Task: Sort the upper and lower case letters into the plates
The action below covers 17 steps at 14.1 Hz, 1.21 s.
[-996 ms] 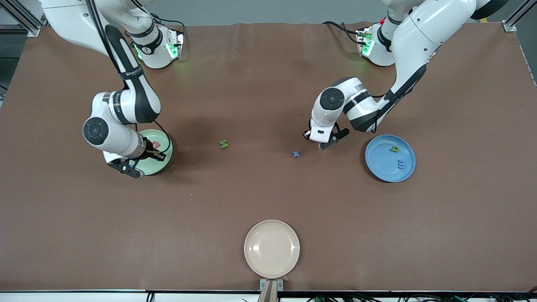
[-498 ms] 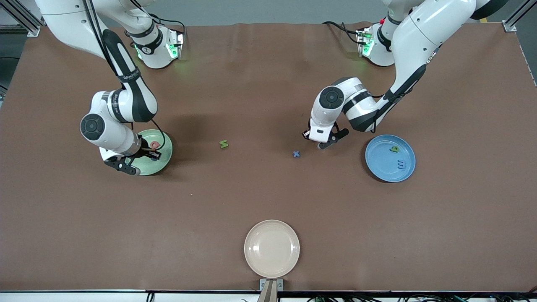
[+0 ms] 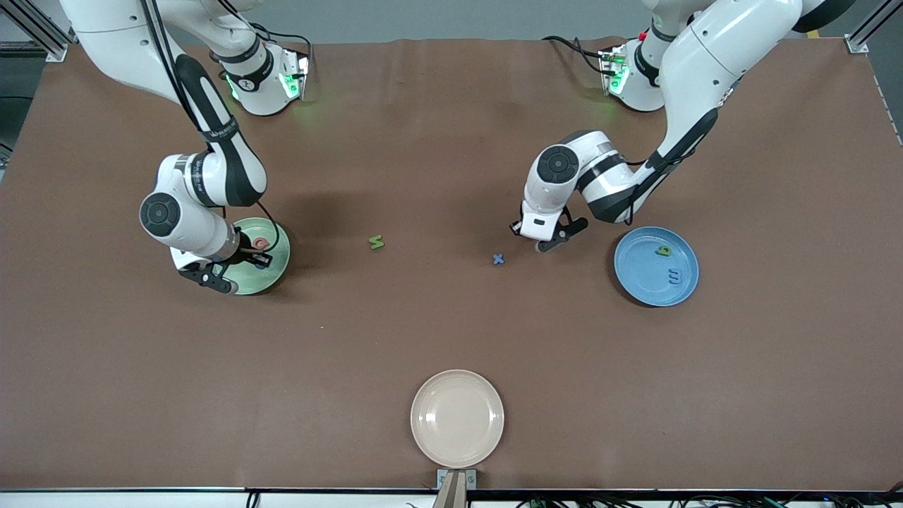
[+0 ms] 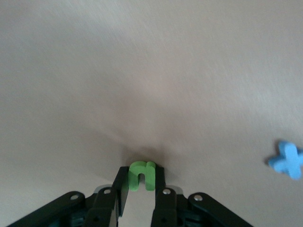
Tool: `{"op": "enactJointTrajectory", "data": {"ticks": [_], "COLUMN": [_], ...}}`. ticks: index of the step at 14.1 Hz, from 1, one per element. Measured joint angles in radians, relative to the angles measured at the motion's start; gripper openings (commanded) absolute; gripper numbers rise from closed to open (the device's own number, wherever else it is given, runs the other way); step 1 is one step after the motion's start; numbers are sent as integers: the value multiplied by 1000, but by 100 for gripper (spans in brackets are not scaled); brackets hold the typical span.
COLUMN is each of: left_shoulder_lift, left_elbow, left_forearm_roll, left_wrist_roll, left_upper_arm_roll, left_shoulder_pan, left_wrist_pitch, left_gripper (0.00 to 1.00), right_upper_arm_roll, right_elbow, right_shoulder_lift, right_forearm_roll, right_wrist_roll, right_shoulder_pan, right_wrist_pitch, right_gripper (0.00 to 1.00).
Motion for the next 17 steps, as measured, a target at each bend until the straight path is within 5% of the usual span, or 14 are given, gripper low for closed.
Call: {"op": "enactJointTrajectory", "data": {"ticks": [2, 3, 4, 5, 8, 12, 17], "left_shoulder_lift": [-30, -53, -80, -102, -132, -125, -69], "left_elbow": [17, 23, 28, 29, 26, 12, -2], "left_forearm_roll": [2, 2, 2, 2, 2, 2, 109], "left_wrist_roll": [38, 76, 124, 179, 364, 597, 674], "left_upper_arm_roll": [-1, -3, -13, -35, -117, -133, -132], "left_shoulder_pan": [24, 43, 75, 121, 306, 466, 548], "left_wrist_pitch": [-38, -58, -78, -95, -118, -122, -121], "left_gripper": [7, 6, 6, 6, 6, 7, 7], "right_upper_arm_roll": [1, 1, 1, 1, 2, 19, 35], "right_elbow": [0, 0, 0, 0, 1, 34, 66], "right_shoulder_lift": [7, 9, 10, 11, 11, 1, -6], "right_forearm_roll": [0, 0, 0, 0, 0, 1, 4], "right_wrist_roll": [0, 0, 0, 0, 0, 58, 382], "right_shoulder_pan": [0, 0, 0, 0, -1, 12, 208], "right_wrist_pitch": [1, 1, 1, 1, -3, -64, -37], "right_gripper": [15, 43, 87, 100, 100, 100, 100]}}
